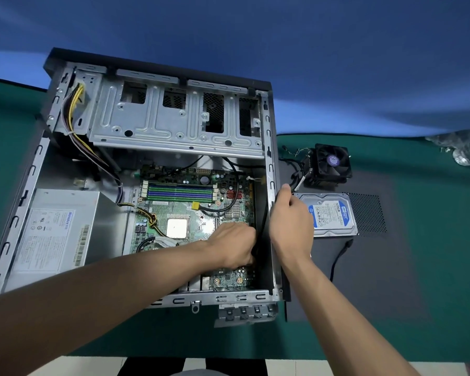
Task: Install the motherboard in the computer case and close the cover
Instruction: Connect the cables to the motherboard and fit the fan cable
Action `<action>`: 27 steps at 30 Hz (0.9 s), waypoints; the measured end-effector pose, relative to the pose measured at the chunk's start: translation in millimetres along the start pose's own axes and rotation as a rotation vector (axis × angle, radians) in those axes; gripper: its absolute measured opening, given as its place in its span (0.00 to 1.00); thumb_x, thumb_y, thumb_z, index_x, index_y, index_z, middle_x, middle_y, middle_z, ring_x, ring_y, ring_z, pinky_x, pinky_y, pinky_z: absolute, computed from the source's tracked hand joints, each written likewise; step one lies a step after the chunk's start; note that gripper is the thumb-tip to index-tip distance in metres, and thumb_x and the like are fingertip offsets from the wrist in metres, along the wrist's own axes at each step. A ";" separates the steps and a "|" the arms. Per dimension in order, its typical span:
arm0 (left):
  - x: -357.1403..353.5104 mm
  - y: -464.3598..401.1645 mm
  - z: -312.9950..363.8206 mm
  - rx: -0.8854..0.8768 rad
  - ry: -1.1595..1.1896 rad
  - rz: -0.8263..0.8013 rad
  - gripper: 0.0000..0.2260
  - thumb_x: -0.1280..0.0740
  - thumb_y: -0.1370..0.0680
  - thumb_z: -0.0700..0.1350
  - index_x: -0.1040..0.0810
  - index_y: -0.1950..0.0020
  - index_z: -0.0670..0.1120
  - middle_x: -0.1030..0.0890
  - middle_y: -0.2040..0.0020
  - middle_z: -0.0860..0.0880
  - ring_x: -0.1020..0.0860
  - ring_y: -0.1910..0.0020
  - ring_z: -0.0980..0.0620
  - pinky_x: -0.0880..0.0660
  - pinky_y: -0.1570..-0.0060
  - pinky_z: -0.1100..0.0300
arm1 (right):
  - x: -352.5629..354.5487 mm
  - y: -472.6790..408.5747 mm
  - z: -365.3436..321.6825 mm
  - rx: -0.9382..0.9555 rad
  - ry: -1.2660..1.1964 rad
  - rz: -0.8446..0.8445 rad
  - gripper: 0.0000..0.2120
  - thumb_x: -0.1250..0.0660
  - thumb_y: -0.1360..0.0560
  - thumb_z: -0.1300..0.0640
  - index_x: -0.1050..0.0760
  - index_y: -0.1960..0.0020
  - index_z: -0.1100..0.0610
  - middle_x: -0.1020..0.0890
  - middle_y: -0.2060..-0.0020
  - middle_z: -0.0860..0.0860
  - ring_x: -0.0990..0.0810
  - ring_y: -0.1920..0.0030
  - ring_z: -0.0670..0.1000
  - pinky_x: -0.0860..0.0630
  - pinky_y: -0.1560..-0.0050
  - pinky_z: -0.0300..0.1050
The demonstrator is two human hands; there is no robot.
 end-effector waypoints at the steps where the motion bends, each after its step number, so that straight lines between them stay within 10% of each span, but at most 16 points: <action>1: -0.1 -0.1 0.6 -0.001 0.001 0.000 0.19 0.29 0.28 0.44 0.34 0.74 0.45 0.33 0.75 0.50 0.34 0.75 0.56 0.36 0.65 0.62 | -0.1 0.0 -0.1 -0.002 -0.001 -0.002 0.24 0.52 0.19 0.44 0.28 0.62 0.57 0.27 0.68 0.47 0.28 0.61 0.55 0.37 0.60 0.49; 27: -4.3 -0.6 7.2 0.060 -0.013 -0.003 0.12 0.35 0.31 0.34 0.33 0.72 0.44 0.32 0.74 0.50 0.34 0.75 0.55 0.33 0.66 0.62 | -1.2 0.0 0.7 0.023 -0.006 0.005 0.24 0.53 0.19 0.44 0.33 0.67 0.54 0.25 0.67 0.49 0.27 0.62 0.55 0.36 0.61 0.49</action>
Point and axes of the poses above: each hand's wrist, its own y-axis away from the middle knuckle, its own x-axis out of the back of the hand, z = x × y, the point moved 2 cm from there along -y, towards the middle knuckle
